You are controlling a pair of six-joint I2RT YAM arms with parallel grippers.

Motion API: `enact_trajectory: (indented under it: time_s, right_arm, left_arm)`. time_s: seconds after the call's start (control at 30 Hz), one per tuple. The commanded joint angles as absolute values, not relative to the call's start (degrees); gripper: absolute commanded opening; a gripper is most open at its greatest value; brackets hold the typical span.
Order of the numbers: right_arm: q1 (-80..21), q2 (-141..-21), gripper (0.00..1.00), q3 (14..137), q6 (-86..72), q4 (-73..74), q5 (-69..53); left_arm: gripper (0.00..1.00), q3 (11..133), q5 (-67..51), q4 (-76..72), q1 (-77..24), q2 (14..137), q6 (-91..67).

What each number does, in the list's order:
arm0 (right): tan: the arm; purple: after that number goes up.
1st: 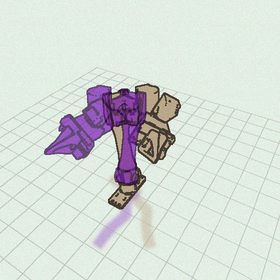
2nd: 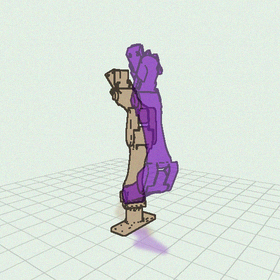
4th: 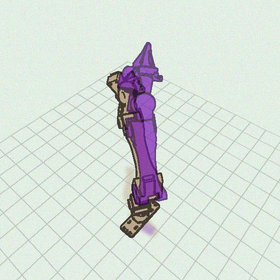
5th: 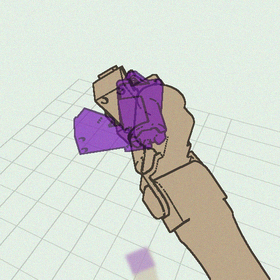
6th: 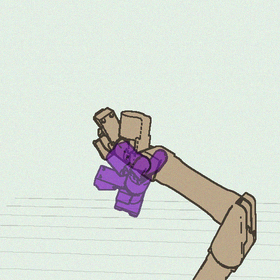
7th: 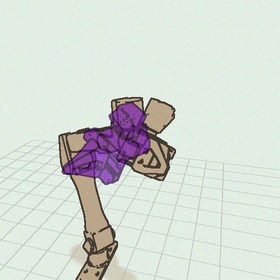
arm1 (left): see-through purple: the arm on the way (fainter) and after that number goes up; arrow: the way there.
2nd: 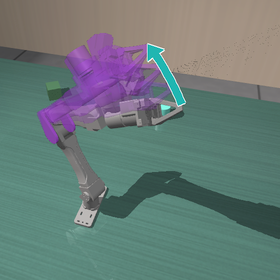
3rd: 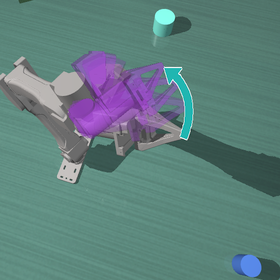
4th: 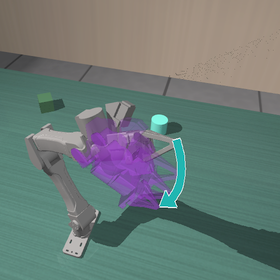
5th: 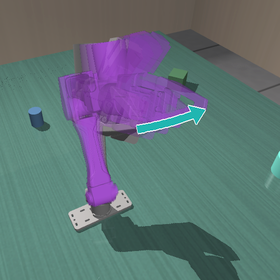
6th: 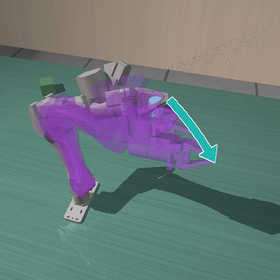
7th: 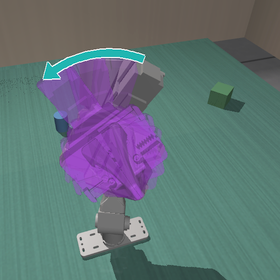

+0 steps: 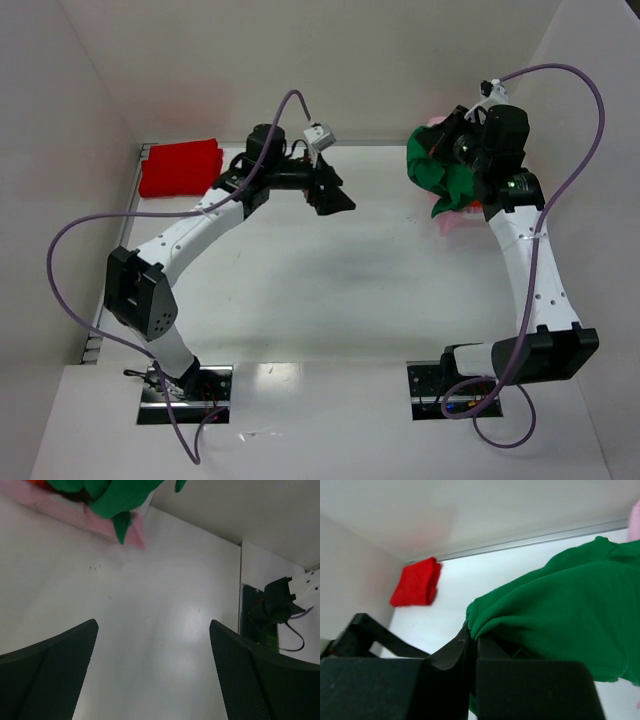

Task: Fold and stack the t-shirts
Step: Move the tshirt to the center of the board

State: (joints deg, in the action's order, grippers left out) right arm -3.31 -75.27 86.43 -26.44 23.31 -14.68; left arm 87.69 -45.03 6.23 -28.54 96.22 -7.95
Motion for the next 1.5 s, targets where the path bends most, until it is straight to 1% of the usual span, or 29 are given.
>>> enact_trajectory:
  time_s: [0.0,0.07,0.17,0.37,0.5,0.6,0.63,0.67,0.7,0.73,0.8,0.83,0.9,0.97,1.03,1.07,1.1,1.17,1.2,1.3,1.37,1.47]
  right_arm:
    - [-3.6,-72.1,0.00,89.5,-31.0,20.0,-24.1]
    - [-4.1,-72.1,0.00,91.8,-31.7,19.5,-27.2]
    - [-4.1,-73.1,0.00,96.6,-31.7,20.3,-28.9]
    - [-4.1,-73.4,0.00,104.5,-32.4,21.4,-31.9]
    - [-4.1,-73.7,0.00,107.8,-33.0,21.6,-33.4]
    - [-4.1,-73.1,0.00,107.4,-32.4,22.2,-32.9]
    - [-4.1,-73.0,0.00,107.3,-31.7,22.8,-31.6]
    - [-4.1,-72.7,0.00,107.0,-30.8,23.5,-30.7]
    - [-4.1,-72.5,0.00,106.8,-30.2,24.1,-29.9]
    - [-4.1,-72.5,0.00,106.8,-29.6,24.7,-28.3]
    - [-4.1,-72.5,0.00,106.2,-29.3,25.0,-25.8]
    - [-4.1,-72.5,0.00,105.8,-28.8,25.4,-24.0]
    - [-4.1,-72.5,0.01,105.4,-28.0,25.5,-22.1]
    - [-4.1,-73.0,0.03,105.2,-27.9,24.8,-21.9]
    - [-4.1,-73.8,0.03,105.2,-28.5,23.6,-22.5]
    - [-4.1,-74.6,0.03,105.3,-28.5,23.4,-22.6]
    - [-4.1,-75.1,0.03,106.2,-29.1,22.1,-23.1]
    - [-4.1,-75.8,0.03,106.3,-29.1,21.2,-23.1]
    - [-4.1,-76.4,0.04,106.7,-29.1,20.1,-22.3]
    - [-4.1,-77.6,0.04,106.8,-28.6,20.0,-20.0]
    - [-4.1,-77.7,0.04,105.8,-28.6,19.4,-18.3]
    - [-4.1,-77.2,0.04,102.8,-28.6,18.6,-16.4]
  left_arm:
    - [1.00,88.4,-41.1,-8.4,-34.2,97.2,-13.7]
    - [1.00,86.3,-35.4,-15.9,-37.9,97.7,-16.1]
    - [1.00,86.8,-28.8,-20.3,-40.7,100.3,-19.0]
    - [1.00,93.6,-23.5,-25.7,-44.1,108.7,-23.9]
    - [0.93,97.4,-18.2,-26.8,-45.2,112.6,-24.7]
    - [0.72,97.9,-15.6,-26.8,-45.2,113.3,-26.1]
    - [0.53,97.3,-14.6,-26.2,-45.2,112.9,-25.7]
    - [0.37,96.6,-13.7,-24.9,-45.2,111.7,-25.6]
    - [0.27,95.9,-12.0,-23.9,-45.2,110.6,-25.6]
    - [0.21,94.0,-10.3,-23.1,-44.7,109.2,-25.1]
    - [0.12,90.1,-7.8,-21.8,-43.7,106.0,-25.0]
    - [0.08,85.9,-5.1,-20.7,-42.5,101.5,-26.1]
    - [0.07,82.9,-3.8,-18.0,-39.6,95.1,-26.9]
    - [0.06,80.1,0.7,-12.4,-36.1,87.1,-26.4]
    - [0.00,79.8,3.5,-7.5,-33.5,81.8,-25.2]
    - [0.00,80.0,3.6,-5.4,-33.1,80.0,-24.4]
    - [0.00,82.2,4.5,-1.9,-29.9,77.3,-22.9]
    - [0.00,85.0,3.9,2.1,-27.9,75.5,-20.1]
    - [0.00,88.3,3.2,5.6,-27.0,74.1,-17.2]
    - [0.00,91.2,2.7,9.3,-25.1,71.3,-11.2]
    - [0.00,90.0,3.1,10.0,-25.0,69.5,-7.9]
    - [0.00,87.9,8.1,11.7,-25.0,67.7,-4.0]
